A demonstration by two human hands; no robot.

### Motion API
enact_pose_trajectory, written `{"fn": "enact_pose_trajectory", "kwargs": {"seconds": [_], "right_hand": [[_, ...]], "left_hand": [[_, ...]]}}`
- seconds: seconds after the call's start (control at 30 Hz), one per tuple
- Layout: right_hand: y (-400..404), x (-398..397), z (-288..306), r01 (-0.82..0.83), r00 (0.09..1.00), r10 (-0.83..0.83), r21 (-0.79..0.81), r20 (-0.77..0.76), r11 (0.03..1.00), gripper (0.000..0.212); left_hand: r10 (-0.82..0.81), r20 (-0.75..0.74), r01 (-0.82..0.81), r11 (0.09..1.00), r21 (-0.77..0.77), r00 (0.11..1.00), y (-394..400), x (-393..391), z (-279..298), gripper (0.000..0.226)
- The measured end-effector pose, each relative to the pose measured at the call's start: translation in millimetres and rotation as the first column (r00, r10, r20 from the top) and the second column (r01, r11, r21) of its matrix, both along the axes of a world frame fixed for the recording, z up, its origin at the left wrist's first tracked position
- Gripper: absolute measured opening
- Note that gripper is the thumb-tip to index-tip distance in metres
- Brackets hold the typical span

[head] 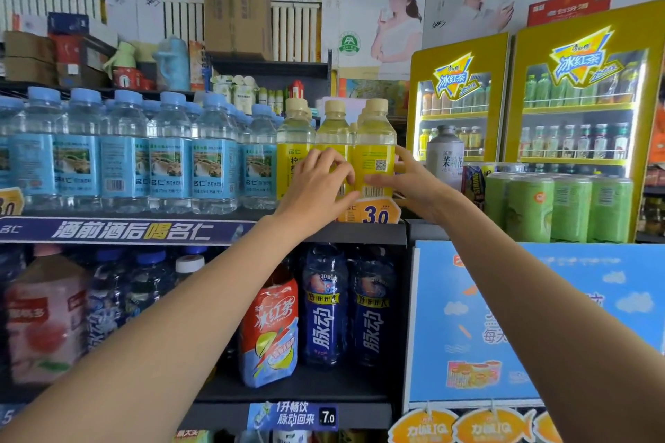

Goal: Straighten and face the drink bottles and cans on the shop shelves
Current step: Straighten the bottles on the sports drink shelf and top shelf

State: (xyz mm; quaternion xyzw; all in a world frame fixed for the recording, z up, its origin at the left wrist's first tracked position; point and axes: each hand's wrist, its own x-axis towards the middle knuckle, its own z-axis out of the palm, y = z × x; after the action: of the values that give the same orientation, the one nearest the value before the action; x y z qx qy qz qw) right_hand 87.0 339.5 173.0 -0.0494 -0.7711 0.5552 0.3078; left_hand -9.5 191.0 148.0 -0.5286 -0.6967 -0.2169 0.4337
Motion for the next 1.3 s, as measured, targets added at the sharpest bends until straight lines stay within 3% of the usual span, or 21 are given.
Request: {"fn": "enact_pose_trajectory", "kwargs": {"seconds": [0.1, 0.27, 0.7, 0.93, 1.0, 1.13, 1.2, 1.27, 1.3], "right_hand": [[-4.2, -2.6, 1.8, 0.153, 0.986, -0.152, 0.01, -0.065, 0.988, 0.067], [-10.9, -4.6, 1.8, 0.227, 0.974, -0.224, 0.093, -0.042, 0.969, 0.055], [-14.1, -3.0, 2.4, 0.246, 0.969, -0.244, 0.078, -0.032, 0.966, 0.063], [-19.6, 3.5, -5.6, 0.187, 0.982, -0.186, 0.04, -0.032, 0.981, 0.034], [-20.6, 4.1, -6.5, 0.191, 0.981, -0.191, 0.02, -0.032, 0.981, 0.038], [-29.0, 9.3, -4.6, 0.29, 0.957, -0.29, 0.048, -0.01, 0.956, 0.075], [-37.4, 13.6, -5.1, 0.487, 0.873, -0.472, 0.178, -0.119, 0.855, 0.072], [-55.8, 19.7, -9.2, 0.704, 0.693, -0.559, 0.258, -0.455, 0.662, 0.048], [-69.8, 22.0, -14.2, 0.755, 0.612, -0.494, 0.272, -0.617, 0.596, 0.034]], "left_hand": [[-0.005, 0.022, 0.004, 0.999, 0.053, 1.0, 0.4, 4.9, -1.6, 0.025], [0.048, 0.048, -0.048, 0.999, 0.0, 0.998, 0.8, 12.4, -5.1, 0.03], [0.121, -0.007, -0.121, 0.989, -0.083, 0.993, -0.3, 9.6, -6.3, 0.033], [0.132, -0.011, -0.132, 0.986, -0.103, 0.991, -0.9, 9.1, -6.8, 0.034], [0.128, -0.001, -0.128, 0.988, -0.08, 0.992, -2.6, 10.3, -9.0, 0.034], [0.082, -0.008, -0.081, 0.996, 0.035, 0.997, -7.2, 11.9, -15.2, 0.027], [0.017, -0.026, -0.013, 0.988, 0.154, 1.0, -8.4, 13.0, -24.1, 0.022], [-0.066, -0.024, 0.07, 0.962, 0.263, 0.998, -11.7, 16.8, -36.4, 0.025], [-0.103, -0.024, 0.105, 0.949, 0.296, 0.994, -15.3, 19.2, -43.7, 0.025]]}}
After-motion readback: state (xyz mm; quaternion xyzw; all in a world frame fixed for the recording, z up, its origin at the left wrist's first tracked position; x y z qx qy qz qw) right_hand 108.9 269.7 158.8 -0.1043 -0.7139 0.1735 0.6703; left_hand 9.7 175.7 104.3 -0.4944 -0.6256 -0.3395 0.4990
